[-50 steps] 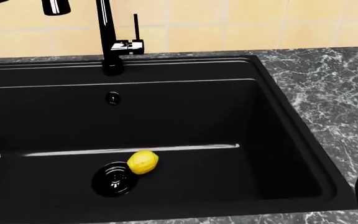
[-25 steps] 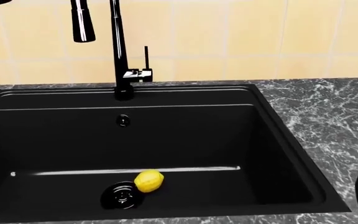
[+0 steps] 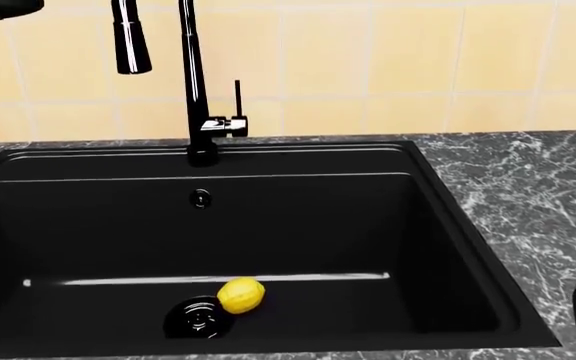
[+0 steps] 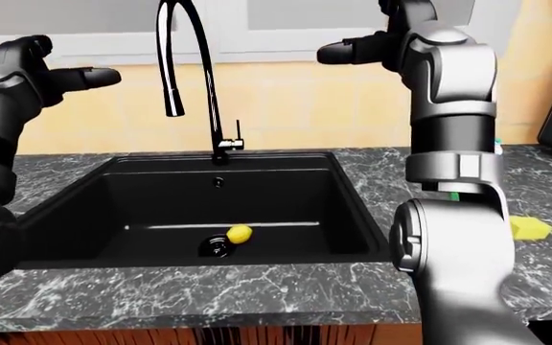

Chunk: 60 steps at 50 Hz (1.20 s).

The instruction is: Turn the sink spout to the right.

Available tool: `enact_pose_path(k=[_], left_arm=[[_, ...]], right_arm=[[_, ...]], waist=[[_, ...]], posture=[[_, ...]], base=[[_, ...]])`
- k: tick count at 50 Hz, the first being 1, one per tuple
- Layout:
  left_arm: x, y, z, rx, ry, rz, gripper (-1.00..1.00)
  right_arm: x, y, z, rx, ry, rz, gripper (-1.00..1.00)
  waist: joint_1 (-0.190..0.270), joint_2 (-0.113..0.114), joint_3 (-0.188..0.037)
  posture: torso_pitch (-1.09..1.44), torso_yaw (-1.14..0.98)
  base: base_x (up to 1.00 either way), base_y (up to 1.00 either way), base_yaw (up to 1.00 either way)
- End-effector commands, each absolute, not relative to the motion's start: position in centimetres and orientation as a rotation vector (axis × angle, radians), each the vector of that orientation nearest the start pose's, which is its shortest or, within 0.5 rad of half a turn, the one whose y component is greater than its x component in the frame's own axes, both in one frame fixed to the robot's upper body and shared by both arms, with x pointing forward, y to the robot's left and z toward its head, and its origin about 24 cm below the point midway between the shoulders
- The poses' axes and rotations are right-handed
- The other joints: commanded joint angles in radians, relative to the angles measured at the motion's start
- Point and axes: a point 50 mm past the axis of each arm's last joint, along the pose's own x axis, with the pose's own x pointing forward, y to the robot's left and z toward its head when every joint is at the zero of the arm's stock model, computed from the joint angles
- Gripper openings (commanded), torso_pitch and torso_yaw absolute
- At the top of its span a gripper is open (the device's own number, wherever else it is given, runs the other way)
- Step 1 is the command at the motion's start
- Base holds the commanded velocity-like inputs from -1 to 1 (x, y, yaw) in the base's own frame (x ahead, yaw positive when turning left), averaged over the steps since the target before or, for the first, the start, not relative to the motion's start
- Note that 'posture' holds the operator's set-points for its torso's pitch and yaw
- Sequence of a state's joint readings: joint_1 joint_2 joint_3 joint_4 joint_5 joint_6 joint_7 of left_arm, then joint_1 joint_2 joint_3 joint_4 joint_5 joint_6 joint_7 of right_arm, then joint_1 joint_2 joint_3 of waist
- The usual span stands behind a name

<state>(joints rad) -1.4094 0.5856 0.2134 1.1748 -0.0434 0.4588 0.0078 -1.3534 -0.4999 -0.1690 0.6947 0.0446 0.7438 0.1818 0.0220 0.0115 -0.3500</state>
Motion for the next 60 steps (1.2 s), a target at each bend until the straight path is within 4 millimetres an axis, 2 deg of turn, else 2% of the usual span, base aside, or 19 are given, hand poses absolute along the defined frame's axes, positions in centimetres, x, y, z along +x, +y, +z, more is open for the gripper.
enact_pose_path(k=[1, 8, 13, 30, 35, 60], left_arm=[[40.8, 27.1, 29.4, 0.052, 0.050, 0.336, 1.00], [41.4, 25.5, 29.1, 0.023, 0.061, 0.327, 1.00], [41.9, 24.2, 28.5, 0.095, 0.057, 0.348, 1.00], [42.4, 23.1, 27.4, 0.124, 0.036, 0.368, 1.00], [42.4, 22.7, 27.7, 0.126, 0.026, 0.367, 1.00], [43.1, 18.8, 27.3, 0.140, 0.021, 0.277, 1.00]], right_arm=[[39.1, -21.7, 34.3, -0.122, -0.062, -0.036, 1.00], [39.3, -21.6, 34.1, -0.121, -0.060, -0.034, 1.00], [39.3, -21.8, 34.1, -0.118, -0.060, -0.034, 1.00], [39.3, -21.5, 34.4, -0.121, -0.062, -0.032, 1.00], [39.3, -21.5, 34.5, -0.121, -0.064, -0.033, 1.00], [39.0, -21.9, 34.5, -0.116, -0.067, -0.038, 1.00]], waist=[[0.000, 0.000, -0.008], [-0.001, -0.003, -0.014], [-0.004, -0.007, -0.017], [-0.020, -0.004, -0.025], [-0.021, -0.004, -0.026], [-0.016, -0.014, -0.023]], posture=[[-0.61, 0.00], [-0.61, 0.00], [-0.61, 0.00], [-0.61, 0.00], [-0.61, 0.00], [-0.61, 0.00]], base=[[0.00, 0.00, 0.00], [0.00, 0.00, 0.00], [0.00, 0.00, 0.00], [0.00, 0.00, 0.00], [0.00, 0.00, 0.00], [0.00, 0.00, 0.00]])
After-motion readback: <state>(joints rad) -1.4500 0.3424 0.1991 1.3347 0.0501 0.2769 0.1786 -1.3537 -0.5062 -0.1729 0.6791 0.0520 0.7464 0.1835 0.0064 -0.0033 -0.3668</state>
